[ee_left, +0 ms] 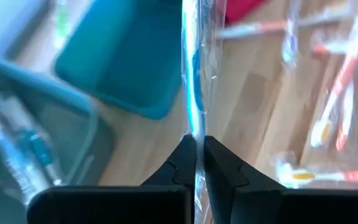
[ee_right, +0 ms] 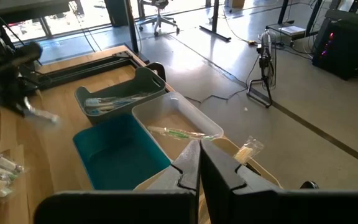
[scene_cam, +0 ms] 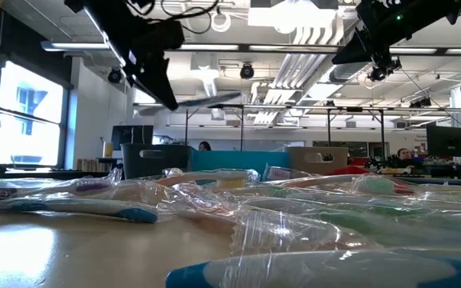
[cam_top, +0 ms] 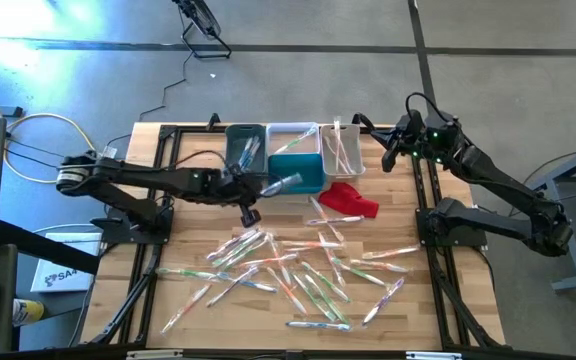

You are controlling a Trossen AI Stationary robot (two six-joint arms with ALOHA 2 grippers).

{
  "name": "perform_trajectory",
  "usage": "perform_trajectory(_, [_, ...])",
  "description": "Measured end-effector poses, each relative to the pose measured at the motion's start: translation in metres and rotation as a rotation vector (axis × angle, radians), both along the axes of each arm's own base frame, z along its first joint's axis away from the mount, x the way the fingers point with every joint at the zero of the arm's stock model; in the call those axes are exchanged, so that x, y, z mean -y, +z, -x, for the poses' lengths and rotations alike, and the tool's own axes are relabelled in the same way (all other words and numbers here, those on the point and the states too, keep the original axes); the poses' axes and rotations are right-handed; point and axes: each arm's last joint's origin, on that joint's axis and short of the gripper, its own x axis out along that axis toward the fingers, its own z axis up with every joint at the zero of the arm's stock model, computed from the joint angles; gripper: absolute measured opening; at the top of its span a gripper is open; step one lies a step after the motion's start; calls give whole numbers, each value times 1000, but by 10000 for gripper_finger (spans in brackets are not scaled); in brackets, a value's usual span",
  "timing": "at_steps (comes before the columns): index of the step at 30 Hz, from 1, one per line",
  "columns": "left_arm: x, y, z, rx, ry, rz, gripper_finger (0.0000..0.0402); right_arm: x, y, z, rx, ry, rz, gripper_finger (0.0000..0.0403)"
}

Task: Pick & Place Toothbrushes
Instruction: Put the top blue toothbrush into the gray bin

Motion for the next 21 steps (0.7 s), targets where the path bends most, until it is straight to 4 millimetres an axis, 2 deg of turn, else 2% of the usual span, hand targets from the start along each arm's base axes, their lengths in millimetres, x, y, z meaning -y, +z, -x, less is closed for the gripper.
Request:
perform_trajectory(11, [-1, 45, 36, 251, 186, 67, 10, 0, 1, 0, 5, -1, 5, 4])
perform_trajectory(16, [-2, 49, 49, 276, 291, 109, 10, 0, 1, 0, 5, -1, 5, 4])
perform_trajectory(21, [-7, 46, 54, 268, 433, 67, 10, 0, 1, 0, 6, -1, 5, 4])
